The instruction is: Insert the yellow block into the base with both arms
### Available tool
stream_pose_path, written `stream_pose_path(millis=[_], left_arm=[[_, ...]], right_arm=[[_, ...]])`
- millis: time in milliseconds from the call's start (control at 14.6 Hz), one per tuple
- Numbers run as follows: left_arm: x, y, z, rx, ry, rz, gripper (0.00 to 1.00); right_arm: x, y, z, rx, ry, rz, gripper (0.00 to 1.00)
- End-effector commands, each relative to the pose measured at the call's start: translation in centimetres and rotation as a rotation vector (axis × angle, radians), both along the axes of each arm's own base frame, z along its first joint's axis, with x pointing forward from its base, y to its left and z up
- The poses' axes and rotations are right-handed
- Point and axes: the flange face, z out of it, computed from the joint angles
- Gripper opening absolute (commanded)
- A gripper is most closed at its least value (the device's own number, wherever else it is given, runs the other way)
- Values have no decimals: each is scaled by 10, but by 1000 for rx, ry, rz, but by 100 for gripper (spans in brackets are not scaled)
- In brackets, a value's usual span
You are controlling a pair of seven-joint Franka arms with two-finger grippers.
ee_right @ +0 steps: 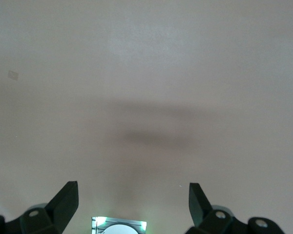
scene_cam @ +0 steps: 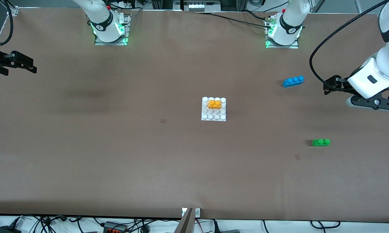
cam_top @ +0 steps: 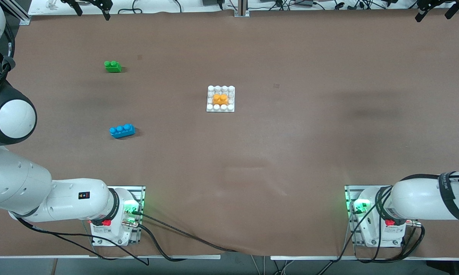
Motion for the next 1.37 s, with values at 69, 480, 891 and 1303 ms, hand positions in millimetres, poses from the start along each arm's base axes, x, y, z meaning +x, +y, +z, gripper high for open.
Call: stream_pose_path(millis=[69, 480, 891, 1303], left_arm=[[0, -1, 3, -68, 2, 6, 100], [-3, -5, 2, -103, 26, 204, 100], [-4, -5, 4, -88, 21, 308, 100], [-4, -4, 4, -82, 21, 300, 100]], right_arm=[[0, -1, 5, 11, -5, -7, 100], [1, -2, 4, 10, -9, -8, 100], [3, -2, 5, 3, -30, -5, 100], [5, -1, 3, 4, -27, -5, 100]])
